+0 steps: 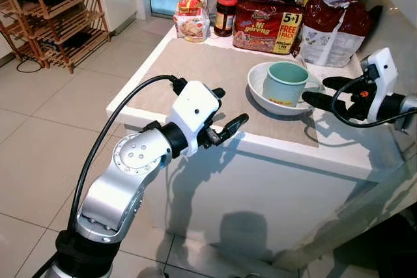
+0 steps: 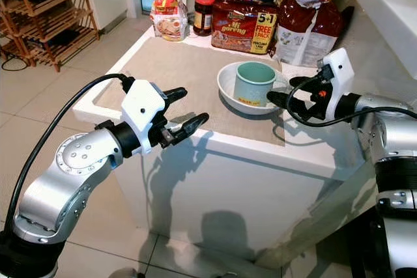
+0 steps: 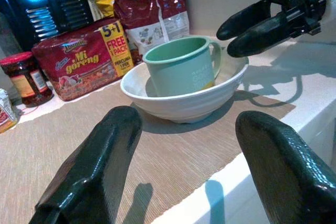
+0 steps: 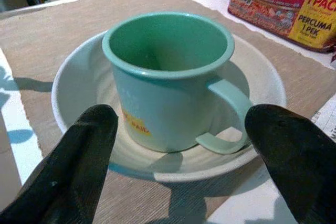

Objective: Setting the table

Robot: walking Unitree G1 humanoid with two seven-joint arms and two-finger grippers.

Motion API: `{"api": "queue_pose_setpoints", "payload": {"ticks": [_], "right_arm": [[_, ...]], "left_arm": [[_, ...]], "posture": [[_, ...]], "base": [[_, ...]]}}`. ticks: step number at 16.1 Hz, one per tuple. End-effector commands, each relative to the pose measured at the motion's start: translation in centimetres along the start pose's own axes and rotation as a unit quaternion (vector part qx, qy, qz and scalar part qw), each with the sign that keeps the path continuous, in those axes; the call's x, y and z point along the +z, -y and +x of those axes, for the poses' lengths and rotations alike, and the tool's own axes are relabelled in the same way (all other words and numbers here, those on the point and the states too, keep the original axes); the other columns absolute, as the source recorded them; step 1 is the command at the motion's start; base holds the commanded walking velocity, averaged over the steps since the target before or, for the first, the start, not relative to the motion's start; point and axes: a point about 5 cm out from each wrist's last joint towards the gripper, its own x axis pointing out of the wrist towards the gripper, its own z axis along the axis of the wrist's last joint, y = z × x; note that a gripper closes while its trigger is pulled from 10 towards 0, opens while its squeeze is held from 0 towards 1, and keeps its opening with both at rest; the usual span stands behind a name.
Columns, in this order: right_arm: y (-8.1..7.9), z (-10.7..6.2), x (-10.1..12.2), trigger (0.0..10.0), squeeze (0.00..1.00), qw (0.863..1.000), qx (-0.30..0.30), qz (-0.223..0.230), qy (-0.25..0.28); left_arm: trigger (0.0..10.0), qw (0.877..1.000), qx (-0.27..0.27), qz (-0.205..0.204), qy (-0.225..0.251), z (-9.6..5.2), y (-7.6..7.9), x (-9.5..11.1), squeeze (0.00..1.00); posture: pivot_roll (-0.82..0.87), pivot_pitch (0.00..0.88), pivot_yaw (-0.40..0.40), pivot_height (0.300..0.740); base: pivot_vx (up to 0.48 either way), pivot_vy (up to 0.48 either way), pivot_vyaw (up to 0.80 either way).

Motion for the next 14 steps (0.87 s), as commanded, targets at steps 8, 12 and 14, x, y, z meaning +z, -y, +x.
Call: {"api": "queue_pose_setpoints", "payload": {"ticks": [8, 12, 14], "right_arm": [[0.23, 0.30, 0.13, 9.1, 0.00, 0.998, 0.059, -0.001, -0.003], [-0.22, 0.39, -0.14, 4.4, 0.00, 0.995, 0.102, 0.008, -0.002], [-0.30, 0.36, -0.06, 2.6, 0.00, 0.994, 0.112, 0.010, 0.001]], "left_arm": [[10.0, 0.999, -0.051, 0.000, 0.010, 0.14, 1.41, 0.57, 0.00], [10.0, 0.999, -0.053, -0.001, 0.008, 0.01, 1.37, 0.53, 0.00], [10.0, 0.998, -0.055, 0.000, 0.008, 0.00, 1.37, 0.53, 0.00]], "posture": [[0.04, 0.000, -0.067, 0.740], [0.04, 0.000, -0.068, 0.740], [0.04, 0.000, -0.065, 0.740]], "base": [[0.000, 0.000, 0.00], [0.000, 0.000, 0.00], [0.000, 0.000, 0.00]]}}
